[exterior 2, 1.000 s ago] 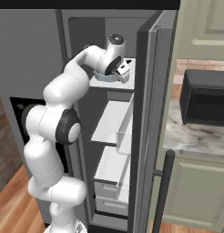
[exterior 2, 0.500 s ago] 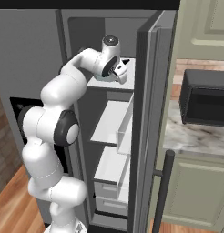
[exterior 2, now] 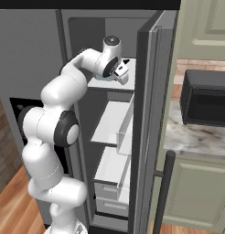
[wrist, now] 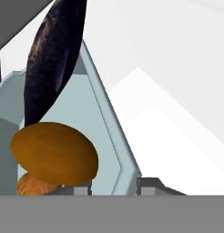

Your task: Place the tupperware containing the fish and mushroom meal in the microwave. Close the microwave door and press the start button to reheat the meal.

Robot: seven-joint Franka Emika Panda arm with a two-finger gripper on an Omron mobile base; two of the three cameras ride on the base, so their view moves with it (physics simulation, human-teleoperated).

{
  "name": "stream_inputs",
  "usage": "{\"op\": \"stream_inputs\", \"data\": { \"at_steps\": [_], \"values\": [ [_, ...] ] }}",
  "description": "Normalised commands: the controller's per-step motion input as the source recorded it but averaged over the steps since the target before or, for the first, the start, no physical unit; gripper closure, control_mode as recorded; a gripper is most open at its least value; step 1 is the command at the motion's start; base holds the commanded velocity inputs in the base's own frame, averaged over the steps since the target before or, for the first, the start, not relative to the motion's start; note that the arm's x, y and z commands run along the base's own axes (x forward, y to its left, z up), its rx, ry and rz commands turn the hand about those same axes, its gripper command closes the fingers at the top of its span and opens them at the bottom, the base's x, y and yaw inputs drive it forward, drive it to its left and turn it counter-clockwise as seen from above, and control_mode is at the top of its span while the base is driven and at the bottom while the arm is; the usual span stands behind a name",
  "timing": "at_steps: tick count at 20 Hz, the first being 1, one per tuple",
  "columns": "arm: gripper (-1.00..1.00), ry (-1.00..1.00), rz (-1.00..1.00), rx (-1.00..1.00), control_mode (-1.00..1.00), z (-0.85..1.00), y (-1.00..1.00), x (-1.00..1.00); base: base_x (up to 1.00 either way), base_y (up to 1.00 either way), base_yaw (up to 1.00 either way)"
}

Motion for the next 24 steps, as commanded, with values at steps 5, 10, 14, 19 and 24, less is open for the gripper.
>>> {"op": "stream_inputs", "data": {
  "at_steps": [5, 10, 14, 19, 24],
  "values": [
    [1.0, 0.05, -0.01, 0.0, -1.0, 0.0, 0.0, -0.18, 0.0, 0.0, 0.0],
    [1.0, 0.0, -0.17, -0.01, -1.0, 0.0, 0.0, -0.85, 0.0, 0.0, 0.0],
    [1.0, 0.0, -0.18, 0.0, -1.0, -0.01, -0.02, -0.99, 0.0, 0.0, 0.0],
    [1.0, -0.03, -0.16, -0.01, -1.0, -0.02, 0.0, -1.0, 0.0, 0.0, 0.0],
    [1.0, -0.12, -0.05, 0.0, -1.0, 0.02, 0.0, -1.0, 0.0, 0.0, 0.0]
  ]
}}
